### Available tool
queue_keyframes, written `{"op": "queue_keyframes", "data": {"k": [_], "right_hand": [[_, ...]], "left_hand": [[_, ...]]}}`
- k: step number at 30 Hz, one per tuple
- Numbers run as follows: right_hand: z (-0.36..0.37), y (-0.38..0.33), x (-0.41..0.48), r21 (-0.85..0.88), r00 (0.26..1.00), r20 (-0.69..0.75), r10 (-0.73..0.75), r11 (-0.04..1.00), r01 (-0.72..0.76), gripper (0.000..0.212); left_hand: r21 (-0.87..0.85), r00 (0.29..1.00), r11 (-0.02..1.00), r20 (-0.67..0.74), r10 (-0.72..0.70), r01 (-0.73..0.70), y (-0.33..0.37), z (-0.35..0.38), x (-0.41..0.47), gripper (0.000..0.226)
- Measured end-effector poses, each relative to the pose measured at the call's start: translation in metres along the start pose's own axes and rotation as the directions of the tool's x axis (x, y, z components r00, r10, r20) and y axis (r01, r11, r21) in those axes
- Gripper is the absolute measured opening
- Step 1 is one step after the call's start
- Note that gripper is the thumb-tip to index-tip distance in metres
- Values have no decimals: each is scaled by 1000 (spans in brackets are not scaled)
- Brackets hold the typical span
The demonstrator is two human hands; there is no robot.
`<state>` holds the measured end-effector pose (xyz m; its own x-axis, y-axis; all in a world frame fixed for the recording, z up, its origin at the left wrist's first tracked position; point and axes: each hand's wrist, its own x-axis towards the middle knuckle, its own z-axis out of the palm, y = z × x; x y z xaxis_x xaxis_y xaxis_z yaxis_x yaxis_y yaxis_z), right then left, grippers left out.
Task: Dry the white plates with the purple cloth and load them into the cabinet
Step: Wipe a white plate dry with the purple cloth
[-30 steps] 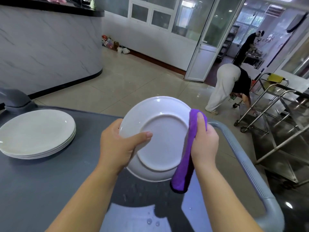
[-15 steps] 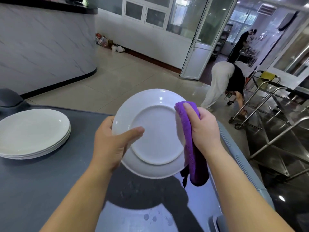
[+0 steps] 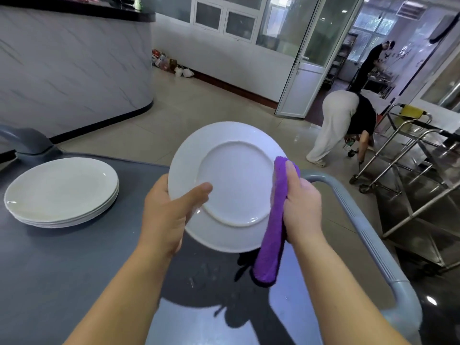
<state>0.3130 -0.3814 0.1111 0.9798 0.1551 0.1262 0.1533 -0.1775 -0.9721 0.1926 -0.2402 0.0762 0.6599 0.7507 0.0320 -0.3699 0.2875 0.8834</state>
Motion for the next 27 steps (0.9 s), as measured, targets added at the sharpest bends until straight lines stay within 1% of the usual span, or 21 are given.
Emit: {"op": "queue_keyframes", "data": {"k": [1,2,4,5,6,7,9,11,13,15,17,19,20,21,22,23,24,25,26,27], "right_hand": [[-3,-8,5,-80,996,54,-66,994,70,46],[-5,-16,7,-123,987,99,-126,983,138,46],[-5,-28,7,-135,971,136,-196,967,214,47],[-3,-30,5,-123,971,116,-209,967,223,47],[1,-29,1,-93,978,66,-196,975,202,46],[6,-25,-5,-33,990,-11,-142,989,142,45],[20,-12,-23,122,990,-138,40,992,-23,45],[32,1,-38,205,977,-158,140,973,-107,49],[31,7,-36,210,980,-135,144,971,-114,49],[21,1,-21,143,992,-91,83,987,-69,48],[8,-12,-4,42,1000,9,-30,999,30,48],[-1,-25,4,-72,981,113,-157,984,166,47],[-3,-31,5,-98,969,145,-200,972,215,45],[-3,-33,5,-103,964,145,-224,965,240,44],[-1,-32,2,-86,968,106,-227,968,237,43],[3,-29,-3,-35,980,27,-195,980,196,41],[9,-24,-11,61,990,-70,-126,990,130,40],[17,-16,-20,167,988,-153,-26,985,52,39],[26,-8,-31,246,976,-206,71,969,-18,42],[34,-1,-41,283,962,-238,135,957,-64,46]], "left_hand": [[20,1000,1000,10,3,-3,2,-2,1,55],[30,1000,999,1,14,-14,4,-4,2,55],[40,997,998,-57,52,-49,7,-5,3,53],[38,993,997,-91,69,-66,7,-5,2,51],[26,988,996,-125,86,-84,8,-4,1,52],[12,982,994,-154,106,-105,9,-2,0,53],[-18,969,989,-203,140,-146,9,5,-3,54],[-51,962,986,-232,143,-159,6,13,-5,57],[-68,971,991,-218,101,-119,2,15,-6,59],[-49,989,997,-135,52,-59,1,8,-4,60],[-35,998,999,-60,17,-19,3,-1,1,59],[-9,998,1000,-59,21,-21,6,-8,5,60],[16,996,999,-79,37,-35,7,-9,5,60],[39,993,998,-108,57,-53,7,-8,5,59],[51,987,996,-141,82,-75,8,-6,3,58],[51,979,994,-174,109,-101,8,-3,0,57],[44,970,991,-202,136,-129,8,1,-2,56],[30,961,987,-224,160,-157,8,5,-3,56],[6,955,984,-240,176,-180,8,9,-5,56],[-23,951,982,-254,178,-190,6,13,-6,56]]}}
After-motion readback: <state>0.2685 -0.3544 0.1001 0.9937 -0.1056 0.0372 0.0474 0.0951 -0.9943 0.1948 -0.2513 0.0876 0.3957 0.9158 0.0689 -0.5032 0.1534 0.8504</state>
